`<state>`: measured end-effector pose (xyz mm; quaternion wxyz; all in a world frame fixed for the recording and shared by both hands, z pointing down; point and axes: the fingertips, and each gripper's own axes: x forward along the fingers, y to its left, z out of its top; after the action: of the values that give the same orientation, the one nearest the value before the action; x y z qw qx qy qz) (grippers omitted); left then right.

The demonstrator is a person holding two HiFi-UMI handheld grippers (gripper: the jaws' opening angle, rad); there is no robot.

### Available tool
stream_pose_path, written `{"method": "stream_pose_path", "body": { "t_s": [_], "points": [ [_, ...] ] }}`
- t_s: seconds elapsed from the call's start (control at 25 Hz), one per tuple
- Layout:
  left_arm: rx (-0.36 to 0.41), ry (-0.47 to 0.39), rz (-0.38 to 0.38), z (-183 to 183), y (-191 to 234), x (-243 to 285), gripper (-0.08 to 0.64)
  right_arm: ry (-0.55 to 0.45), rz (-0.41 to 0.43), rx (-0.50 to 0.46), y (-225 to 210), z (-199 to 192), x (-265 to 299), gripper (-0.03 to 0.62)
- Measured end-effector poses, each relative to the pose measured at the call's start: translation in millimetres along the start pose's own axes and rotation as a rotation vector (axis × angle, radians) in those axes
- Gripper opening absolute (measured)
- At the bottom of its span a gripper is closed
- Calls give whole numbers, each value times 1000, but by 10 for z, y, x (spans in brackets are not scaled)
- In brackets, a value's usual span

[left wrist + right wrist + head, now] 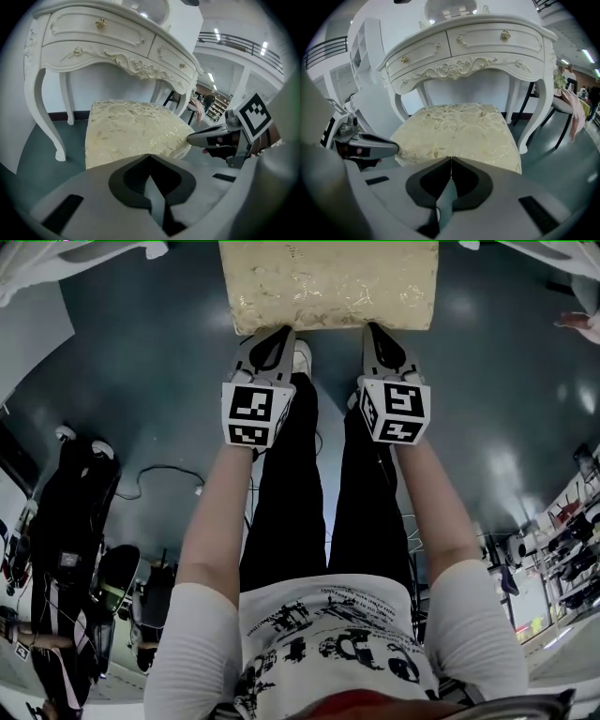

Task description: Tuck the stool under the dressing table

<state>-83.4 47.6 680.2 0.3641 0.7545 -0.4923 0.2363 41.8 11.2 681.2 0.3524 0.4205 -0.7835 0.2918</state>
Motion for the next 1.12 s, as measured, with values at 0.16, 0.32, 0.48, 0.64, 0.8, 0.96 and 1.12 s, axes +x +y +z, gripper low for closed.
{"method": "stream_pose_path", "body": {
  "t_s": [0.16,0.32,0.48,0.64,0.8,0.96,1.12],
  "points": [
    [-48,-35,2,-10,61,44,20,-3,7,6,-14,-2,72,18],
    [-102,-9,59,39,141,44,20,5,12,-16,25,72,115,18],
    [-103,11,94,101,212,148,20,22,-6,-16,-24,148,241,18],
    [-108,18,96,243,283,266,20,22,-24,-21,-103,295,358,18],
    [-119,38,98,336,364,413,20,15,-23,-45,-184,404,509,18],
    [-118,36,104,473,455,474,20,0,-26,-67,-205,563,594,18],
    [-97,15,100,608,608,418,20,-25,-27,-86,-103,740,652,18]
  ]
}}
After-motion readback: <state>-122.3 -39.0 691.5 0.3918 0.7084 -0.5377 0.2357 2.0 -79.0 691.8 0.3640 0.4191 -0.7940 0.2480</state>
